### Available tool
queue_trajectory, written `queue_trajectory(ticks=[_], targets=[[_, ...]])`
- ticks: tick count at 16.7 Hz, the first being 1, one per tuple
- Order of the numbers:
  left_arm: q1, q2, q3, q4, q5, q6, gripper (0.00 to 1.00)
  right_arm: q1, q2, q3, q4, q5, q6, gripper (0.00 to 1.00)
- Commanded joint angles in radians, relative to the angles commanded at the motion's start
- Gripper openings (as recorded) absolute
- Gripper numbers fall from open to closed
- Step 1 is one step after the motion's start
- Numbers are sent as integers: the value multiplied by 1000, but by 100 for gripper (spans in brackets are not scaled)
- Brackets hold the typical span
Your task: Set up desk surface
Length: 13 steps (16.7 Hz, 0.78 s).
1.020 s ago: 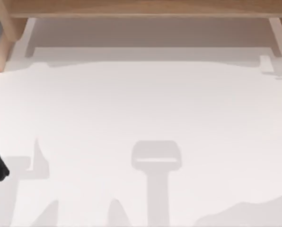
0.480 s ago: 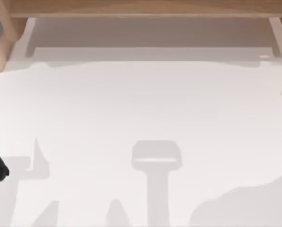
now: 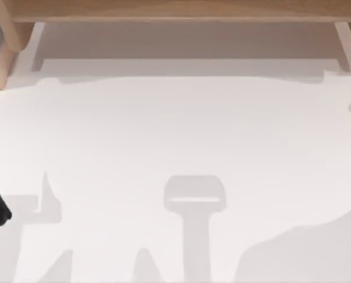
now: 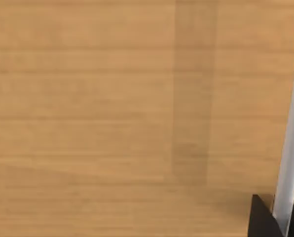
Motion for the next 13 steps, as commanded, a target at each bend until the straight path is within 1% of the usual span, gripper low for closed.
queue_trajectory(ticks=[12,13], targets=[[0,0,0,0,0,0,100,0,0,0,0,0,0,98],[0,0,0,0,0,0,100,0,0,0,0,0,0,100]])
